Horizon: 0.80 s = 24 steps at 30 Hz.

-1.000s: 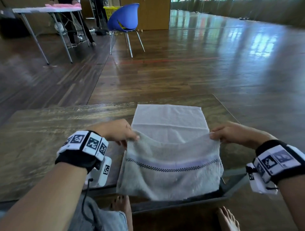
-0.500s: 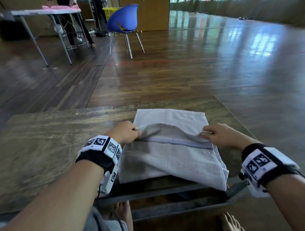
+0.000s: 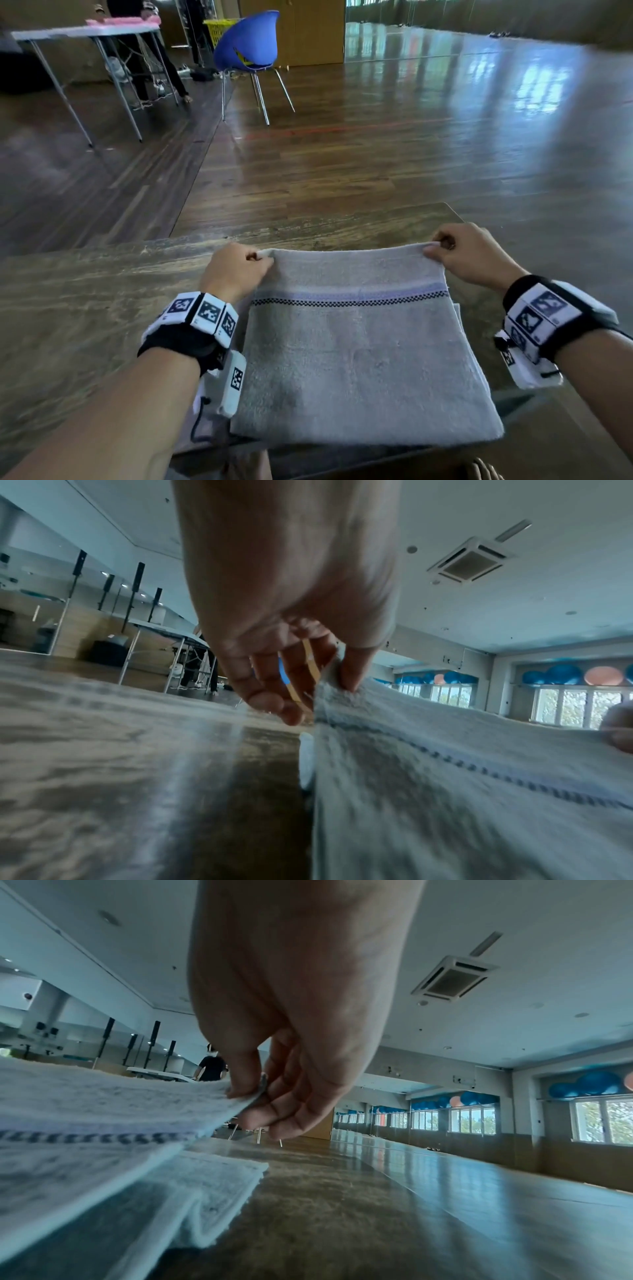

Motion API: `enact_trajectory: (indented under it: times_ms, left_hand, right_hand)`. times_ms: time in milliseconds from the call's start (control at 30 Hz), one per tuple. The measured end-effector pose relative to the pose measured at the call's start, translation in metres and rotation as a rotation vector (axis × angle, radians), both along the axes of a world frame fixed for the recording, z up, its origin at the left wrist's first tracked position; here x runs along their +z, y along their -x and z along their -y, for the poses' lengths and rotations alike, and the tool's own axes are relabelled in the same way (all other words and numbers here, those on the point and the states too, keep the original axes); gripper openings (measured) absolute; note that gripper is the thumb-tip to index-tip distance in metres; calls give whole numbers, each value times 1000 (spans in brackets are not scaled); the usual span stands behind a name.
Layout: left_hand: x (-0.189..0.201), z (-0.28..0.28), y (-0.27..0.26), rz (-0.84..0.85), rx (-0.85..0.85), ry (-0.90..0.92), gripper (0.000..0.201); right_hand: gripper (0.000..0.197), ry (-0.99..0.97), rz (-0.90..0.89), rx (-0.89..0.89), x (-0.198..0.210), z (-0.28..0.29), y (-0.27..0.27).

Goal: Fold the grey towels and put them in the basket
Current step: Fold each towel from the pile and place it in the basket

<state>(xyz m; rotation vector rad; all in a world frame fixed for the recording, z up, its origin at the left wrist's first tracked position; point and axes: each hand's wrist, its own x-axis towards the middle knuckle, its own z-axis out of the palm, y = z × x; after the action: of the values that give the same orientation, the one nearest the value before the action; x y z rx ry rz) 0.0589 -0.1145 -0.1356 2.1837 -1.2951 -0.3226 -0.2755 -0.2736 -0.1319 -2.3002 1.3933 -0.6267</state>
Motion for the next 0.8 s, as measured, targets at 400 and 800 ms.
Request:
enact_trajectory:
  times_ms: [400, 800]
  left_hand:
    - [-32, 29, -7, 104, -13, -92, 17]
    - [15, 20, 47, 149, -310, 228, 18]
  right_hand:
    - [21, -129, -206, 75, -36, 32, -28]
    - [10, 14, 112, 76, 25, -35, -10]
